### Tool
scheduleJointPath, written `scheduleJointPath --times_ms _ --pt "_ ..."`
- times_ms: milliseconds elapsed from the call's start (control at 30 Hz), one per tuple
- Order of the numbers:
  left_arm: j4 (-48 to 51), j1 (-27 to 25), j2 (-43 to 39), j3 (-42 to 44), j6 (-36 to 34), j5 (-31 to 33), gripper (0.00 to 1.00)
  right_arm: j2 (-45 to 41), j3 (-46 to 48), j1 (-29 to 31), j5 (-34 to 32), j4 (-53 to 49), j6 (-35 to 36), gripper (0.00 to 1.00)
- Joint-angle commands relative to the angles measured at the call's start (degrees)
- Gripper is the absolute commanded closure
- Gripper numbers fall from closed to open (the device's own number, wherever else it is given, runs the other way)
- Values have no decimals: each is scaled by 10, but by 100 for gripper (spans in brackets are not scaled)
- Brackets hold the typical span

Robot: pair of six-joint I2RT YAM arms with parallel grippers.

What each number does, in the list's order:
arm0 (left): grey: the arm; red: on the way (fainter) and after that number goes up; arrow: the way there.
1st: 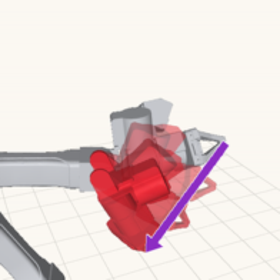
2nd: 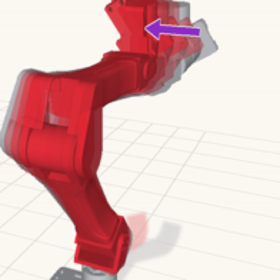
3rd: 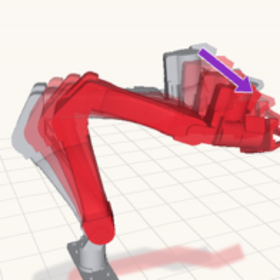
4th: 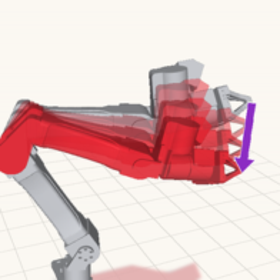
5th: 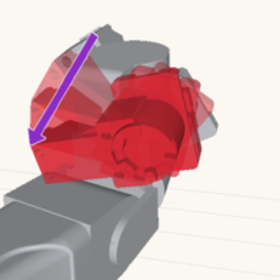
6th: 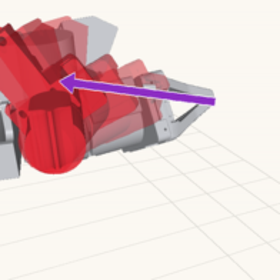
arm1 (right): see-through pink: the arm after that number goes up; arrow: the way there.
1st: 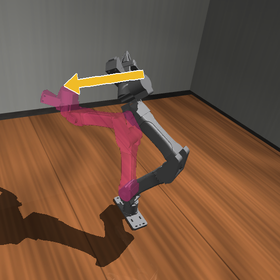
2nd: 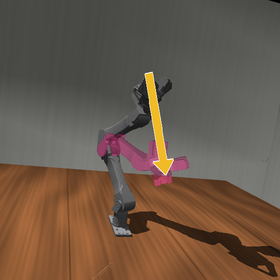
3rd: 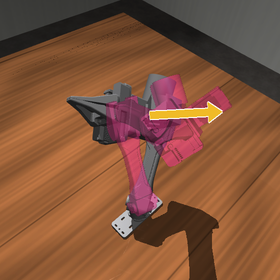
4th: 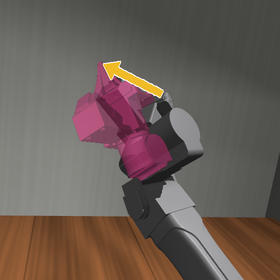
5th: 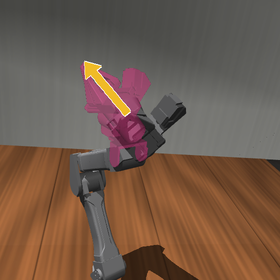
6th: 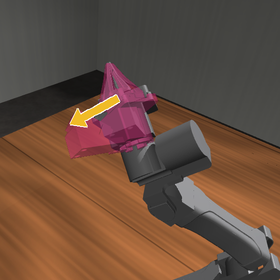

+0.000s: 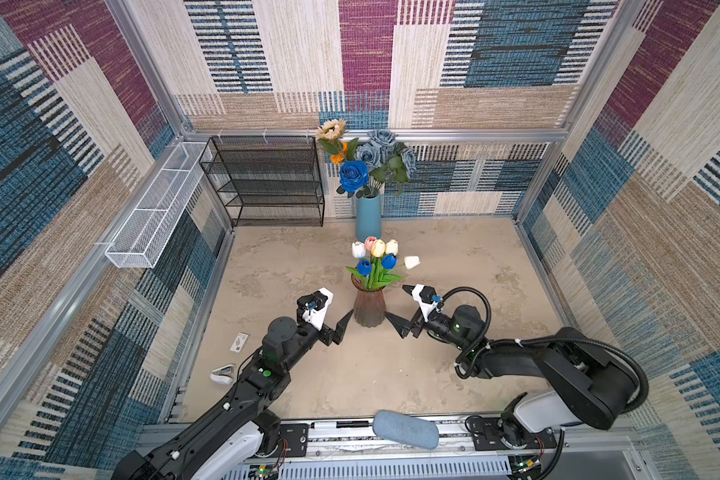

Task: Arrange the flowers into the vase
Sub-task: 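Close the right gripper around the pink vase while the left gripper waits beside it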

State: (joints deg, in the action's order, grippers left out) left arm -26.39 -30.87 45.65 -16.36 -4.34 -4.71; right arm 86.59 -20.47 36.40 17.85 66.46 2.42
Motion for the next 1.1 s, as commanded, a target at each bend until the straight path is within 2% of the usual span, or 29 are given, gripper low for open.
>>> scheduleJointPath --times_ms 0,467,833,1067 --pt "-63 0 2 16 23 -4 1 42 -16 1 18 83 -8 0" --pt "-80 0 57 11 8 -5 1 149 -118 25 20 126 5 0" --pt "-73 0 40 15 -1 -5 1 209 -191 31 22 113 5 0" --pt "-55 0 26 15 -5 -7 1 222 -200 33 13 121 3 9"
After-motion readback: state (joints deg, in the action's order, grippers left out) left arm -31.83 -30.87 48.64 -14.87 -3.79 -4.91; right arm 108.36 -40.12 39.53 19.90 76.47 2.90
